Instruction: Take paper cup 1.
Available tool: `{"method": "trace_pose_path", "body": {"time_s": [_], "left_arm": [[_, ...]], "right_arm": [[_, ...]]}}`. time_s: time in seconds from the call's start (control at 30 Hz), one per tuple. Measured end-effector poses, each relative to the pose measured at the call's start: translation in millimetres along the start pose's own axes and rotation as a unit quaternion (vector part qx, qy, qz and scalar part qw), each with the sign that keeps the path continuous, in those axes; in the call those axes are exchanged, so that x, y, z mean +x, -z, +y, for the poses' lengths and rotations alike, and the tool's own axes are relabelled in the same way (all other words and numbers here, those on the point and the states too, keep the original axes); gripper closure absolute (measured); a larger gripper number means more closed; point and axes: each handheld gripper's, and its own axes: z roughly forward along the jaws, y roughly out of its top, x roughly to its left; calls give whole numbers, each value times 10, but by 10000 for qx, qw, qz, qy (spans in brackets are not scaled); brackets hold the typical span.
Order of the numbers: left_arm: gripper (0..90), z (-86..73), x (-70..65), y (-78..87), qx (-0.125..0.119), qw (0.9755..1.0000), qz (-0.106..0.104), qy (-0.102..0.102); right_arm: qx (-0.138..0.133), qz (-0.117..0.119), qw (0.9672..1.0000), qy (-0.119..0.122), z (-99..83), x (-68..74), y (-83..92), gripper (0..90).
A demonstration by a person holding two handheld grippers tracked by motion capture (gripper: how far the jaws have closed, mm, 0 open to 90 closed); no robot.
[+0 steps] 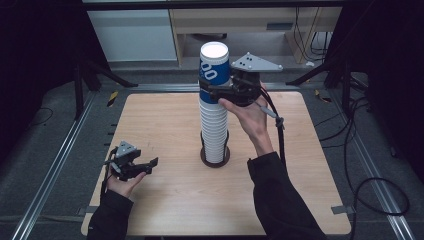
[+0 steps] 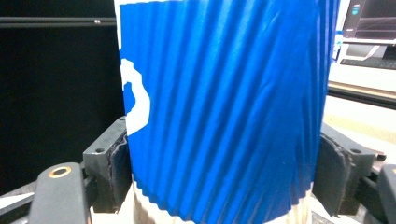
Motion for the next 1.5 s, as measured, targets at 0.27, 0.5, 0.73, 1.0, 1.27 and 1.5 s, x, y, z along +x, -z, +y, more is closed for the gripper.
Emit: {"method": "trace_pose_path", "body": {"time_s": [0.27, 0.5, 0.73, 1.0, 1.27, 1.5], "left_arm": [[219, 1, -2, 4, -21, 10000, -7, 15], [219, 1, -2, 4, -16, 10000, -2, 9], [219, 7, -3, 17, -37, 10000, -8, 15], [219, 15, -19, 24, -42, 10000, -19, -13], [218, 24, -65, 18, -36, 10000, -55, -67], [217, 31, -86, 24, -29, 9999, -66, -99]], "right_arm": [[-135, -27, 9999, 5, 159, -22, 45, 202], [-325, -45, 9995, 43, 290, -35, 136, 202], [-417, -190, 9988, 150, 347, -70, 327, 202], [-351, -432, 9983, 195, 236, -201, 629, 202], [-227, -590, 9979, 159, 36, -328, 864, 202], [4, -639, 9979, 111, -298, -397, 985, 202]]}}
